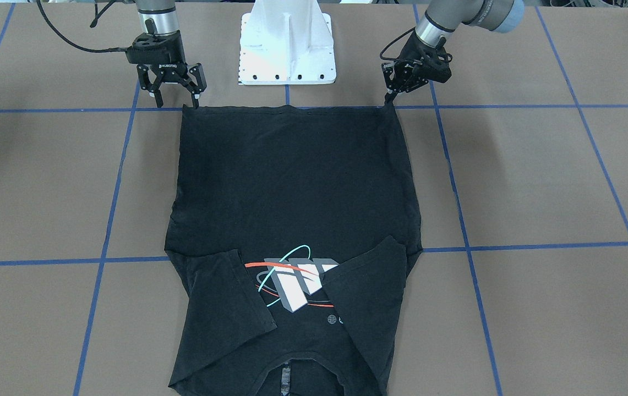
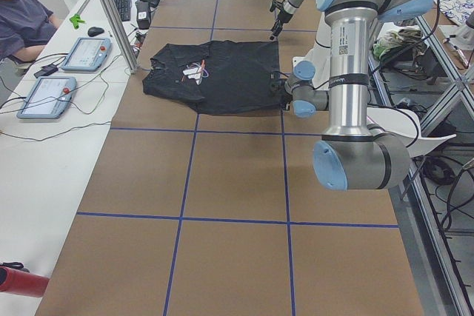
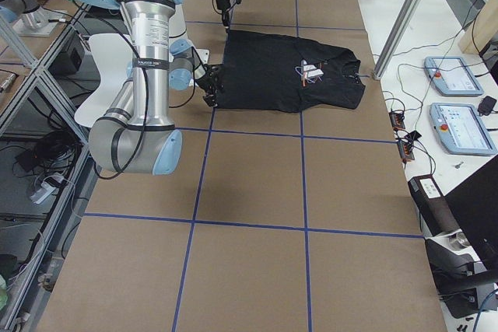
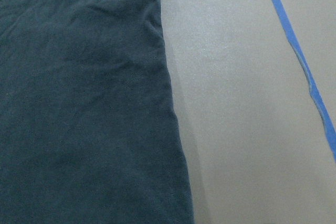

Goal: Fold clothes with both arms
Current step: 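Grasp the hem corners with both grippers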

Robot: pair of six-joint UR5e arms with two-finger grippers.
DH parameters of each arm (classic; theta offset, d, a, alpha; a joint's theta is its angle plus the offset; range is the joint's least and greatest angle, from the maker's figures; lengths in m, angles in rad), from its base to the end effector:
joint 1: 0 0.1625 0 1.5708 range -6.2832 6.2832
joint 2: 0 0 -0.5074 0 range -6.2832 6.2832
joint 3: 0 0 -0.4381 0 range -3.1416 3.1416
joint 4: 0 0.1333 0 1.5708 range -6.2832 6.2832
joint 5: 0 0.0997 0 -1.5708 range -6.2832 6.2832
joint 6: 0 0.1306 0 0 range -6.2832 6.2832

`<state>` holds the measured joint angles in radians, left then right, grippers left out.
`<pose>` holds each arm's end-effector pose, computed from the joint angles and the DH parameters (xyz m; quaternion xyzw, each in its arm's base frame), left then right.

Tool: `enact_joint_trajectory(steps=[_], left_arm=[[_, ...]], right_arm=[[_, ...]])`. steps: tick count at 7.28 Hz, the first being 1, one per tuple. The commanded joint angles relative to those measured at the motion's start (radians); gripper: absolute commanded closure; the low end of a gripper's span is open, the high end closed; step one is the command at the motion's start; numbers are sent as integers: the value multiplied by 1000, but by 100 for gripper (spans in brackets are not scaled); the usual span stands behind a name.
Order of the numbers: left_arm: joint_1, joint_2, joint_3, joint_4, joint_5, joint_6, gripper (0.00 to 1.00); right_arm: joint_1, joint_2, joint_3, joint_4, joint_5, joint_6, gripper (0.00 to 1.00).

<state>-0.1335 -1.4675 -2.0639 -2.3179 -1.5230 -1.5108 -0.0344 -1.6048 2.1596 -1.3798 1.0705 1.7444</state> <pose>0.4901 -0.2066 0.4651 0.0720 0.5337 -0.0438 0.8415 -0.5126 -0.1784 0.4553 0.1926 -0.3750 0.1527 0.8938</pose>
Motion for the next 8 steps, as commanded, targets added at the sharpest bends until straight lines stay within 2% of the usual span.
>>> enact_joint_trajectory(steps=[1,3,6,7,8], left_arm=[[0,-1,-5,0,0,0,100],[0,1,-5,0,0,0,100],[0,-1,-5,0,-2,0,100],[0,-1,-5,0,-2,0,100],[0,-1,-5,0,-2,0,100]], right_arm=[[-51,0,-21,2,-44,58,31],[-67,3,-32,2,-49,58,42],[-71,9,-49,4,-46,53,43],[-73,11,-53,5,-46,53,47],[-74,13,-53,5,-44,52,56]])
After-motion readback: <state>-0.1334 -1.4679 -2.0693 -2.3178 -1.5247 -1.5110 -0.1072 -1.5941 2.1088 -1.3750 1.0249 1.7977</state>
